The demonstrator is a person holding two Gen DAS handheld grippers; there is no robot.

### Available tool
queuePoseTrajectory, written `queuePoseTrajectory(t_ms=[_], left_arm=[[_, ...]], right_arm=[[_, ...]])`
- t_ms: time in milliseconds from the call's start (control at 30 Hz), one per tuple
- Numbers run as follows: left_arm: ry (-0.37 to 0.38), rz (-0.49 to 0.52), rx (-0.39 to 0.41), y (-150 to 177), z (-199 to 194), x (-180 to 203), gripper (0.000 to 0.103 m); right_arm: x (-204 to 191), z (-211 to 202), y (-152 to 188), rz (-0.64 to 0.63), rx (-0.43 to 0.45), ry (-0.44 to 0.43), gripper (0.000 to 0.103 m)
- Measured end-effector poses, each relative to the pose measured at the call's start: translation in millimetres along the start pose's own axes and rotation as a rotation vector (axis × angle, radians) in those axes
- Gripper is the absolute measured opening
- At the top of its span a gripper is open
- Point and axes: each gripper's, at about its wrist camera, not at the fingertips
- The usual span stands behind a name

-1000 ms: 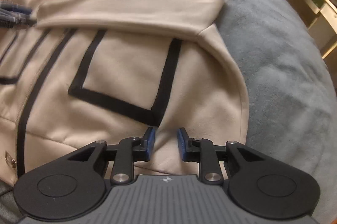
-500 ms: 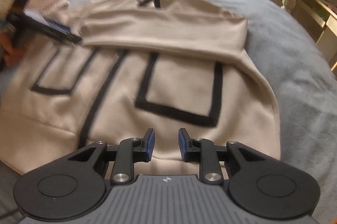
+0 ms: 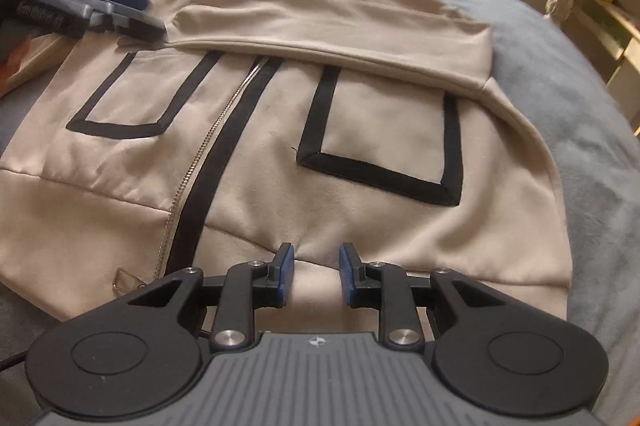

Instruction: Fold clothes

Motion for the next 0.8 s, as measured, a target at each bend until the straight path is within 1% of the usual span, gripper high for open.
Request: queuePoseTrajectory(t_ms=[33, 100, 167, 233, 267, 300, 333, 400, 433, 467, 533, 633, 700, 767, 800], left_arm=[[0.025, 0.042, -0.011, 2, 4, 15, 0.082], [0.07, 0.11, -0.035, 8, 11, 41, 0.082], [0.1, 0.128, -0.06, 15, 17, 55, 0.082], [0.121, 0.139, -0.097, 22, 24, 68, 0.082], [0.12, 0.132, -0.118, 26, 27, 70, 0.082], [0.12, 0.122, -0.122, 28, 27, 70, 0.082], [0.12, 0.113, -0.125, 29, 28, 69, 0.083], [0.12, 0.094, -0.131, 33, 28, 68, 0.086], [0.119, 0.084, -0.135, 34, 29, 68, 0.087], [0.117, 0.073, -0.14, 34, 29, 67, 0.088], [0.113, 0.053, -0.148, 33, 29, 66, 0.09], [0.103, 0.034, -0.156, 33, 31, 65, 0.092], [0.101, 0.029, -0.159, 33, 30, 64, 0.092], [0.099, 0.024, -0.163, 34, 29, 62, 0.094], [0.096, 0.018, -0.167, 34, 28, 61, 0.094]], right_arm=[[1, -3, -3, 0.01, -0.005, 0.004, 0.026], [7, -14, -9, 0.04, 0.023, 0.015, 0.026], [17, -25, -12, 0.052, 0.056, 0.079, 0.026], [33, -22, -3, 0.072, 0.026, 0.159, 0.026], [42, -21, 2, 0.082, 0.01, 0.199, 0.026], [50, -19, 7, 0.092, -0.007, 0.239, 0.026], [59, -15, 16, 0.117, -0.045, 0.253, 0.026], [67, -23, 21, 0.162, -0.025, 0.239, 0.026], [67, -25, 17, 0.169, -0.033, 0.252, 0.026], [67, -28, 11, 0.184, -0.023, 0.266, 0.026], [70, -32, -3, 0.226, 0.041, 0.254, 0.026], [74, -20, -20, 0.189, 0.08, 0.252, 0.026], [83, -6, -17, 0.16, 0.06, 0.271, 0.025], [103, 12, -1, 0.188, -0.01, 0.334, 0.024], [112, 10, 4, 0.249, 0.004, 0.328, 0.024]])
Point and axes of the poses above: each gripper's, at about its wrist camera, not at the fingertips, and z roughly the way its jaws point, x to its right, y to its underside, and after that the axes turned 12 degrees about x, right-handed
